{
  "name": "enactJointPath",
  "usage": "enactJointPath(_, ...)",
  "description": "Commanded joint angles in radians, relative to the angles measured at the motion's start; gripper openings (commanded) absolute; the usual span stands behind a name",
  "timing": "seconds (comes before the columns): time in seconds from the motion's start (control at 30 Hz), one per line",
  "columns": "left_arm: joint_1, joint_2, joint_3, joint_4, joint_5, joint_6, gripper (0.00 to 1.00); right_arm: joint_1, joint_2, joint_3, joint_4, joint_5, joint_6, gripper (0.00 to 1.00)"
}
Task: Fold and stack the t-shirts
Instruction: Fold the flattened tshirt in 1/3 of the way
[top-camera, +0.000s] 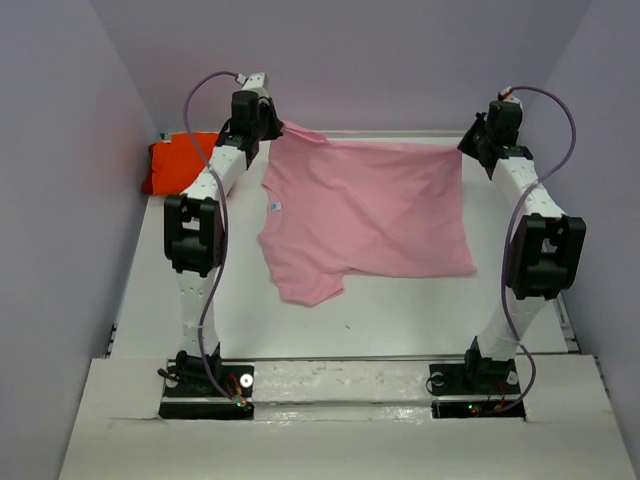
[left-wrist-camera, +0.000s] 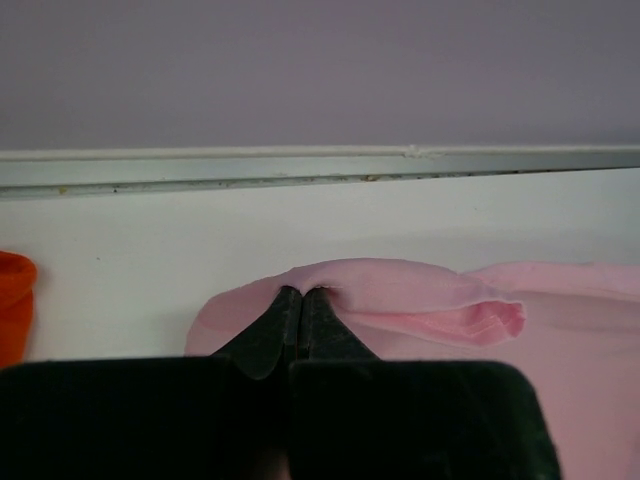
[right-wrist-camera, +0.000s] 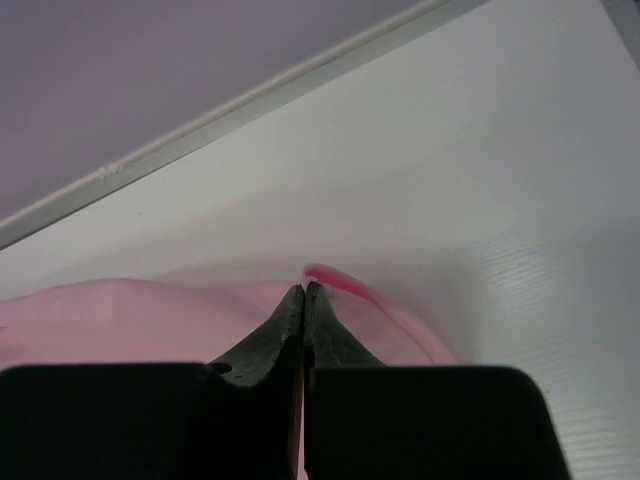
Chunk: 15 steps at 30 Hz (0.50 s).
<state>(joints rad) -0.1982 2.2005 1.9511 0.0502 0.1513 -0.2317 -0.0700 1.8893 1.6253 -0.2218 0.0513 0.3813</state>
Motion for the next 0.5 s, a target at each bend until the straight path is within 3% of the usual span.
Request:
enactJointPath(0.0, 0.008, -0.105, -0.081, 0.002, 0.034, -0.023, 0.0, 0.009, -0.062, -0.034, 0.039, -0.018, 0.004, 0.0)
enactJointPath(0.2, 0.008, -0.172, -0.225, -0.01, 0.116, -0.079, 0.0, 0.009, -0.102, -0.131, 0.042, -0.033, 0.01, 0.0)
enactJointPath(0.47, 0.008, -0.231, -0.291, -0.044, 0.166, -0.095, 0.0, 0.009, -0.142, -0.211, 0.029, -0.033, 0.03, 0.0)
